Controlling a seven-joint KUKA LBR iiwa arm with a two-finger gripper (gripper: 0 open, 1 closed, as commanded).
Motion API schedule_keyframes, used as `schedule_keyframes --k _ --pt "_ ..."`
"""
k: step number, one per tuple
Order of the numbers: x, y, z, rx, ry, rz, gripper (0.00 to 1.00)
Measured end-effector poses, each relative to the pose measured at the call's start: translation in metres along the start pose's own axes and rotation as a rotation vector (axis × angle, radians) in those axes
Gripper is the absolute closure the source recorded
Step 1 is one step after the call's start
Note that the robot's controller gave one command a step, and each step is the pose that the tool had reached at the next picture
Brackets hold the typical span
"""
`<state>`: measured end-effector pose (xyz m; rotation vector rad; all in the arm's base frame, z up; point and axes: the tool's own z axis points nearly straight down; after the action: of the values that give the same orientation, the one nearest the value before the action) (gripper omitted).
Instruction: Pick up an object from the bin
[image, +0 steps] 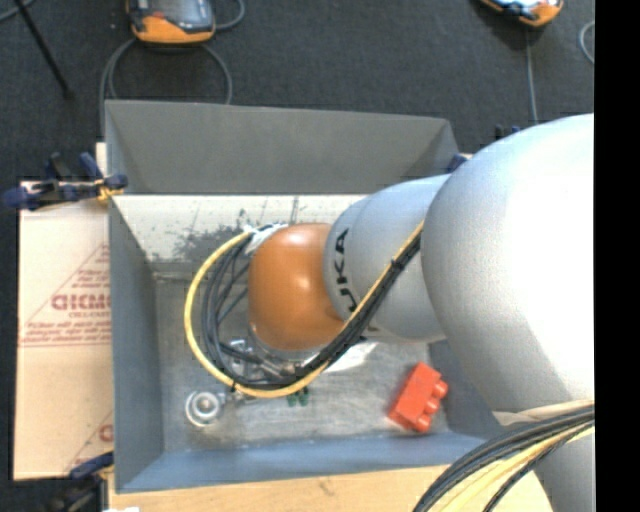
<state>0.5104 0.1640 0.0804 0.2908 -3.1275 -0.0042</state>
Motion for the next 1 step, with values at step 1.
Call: schedule_keyframes --k 1 --pt "0.0000 0.0000 0.0000 0.000 0.000 0.001 1.00"
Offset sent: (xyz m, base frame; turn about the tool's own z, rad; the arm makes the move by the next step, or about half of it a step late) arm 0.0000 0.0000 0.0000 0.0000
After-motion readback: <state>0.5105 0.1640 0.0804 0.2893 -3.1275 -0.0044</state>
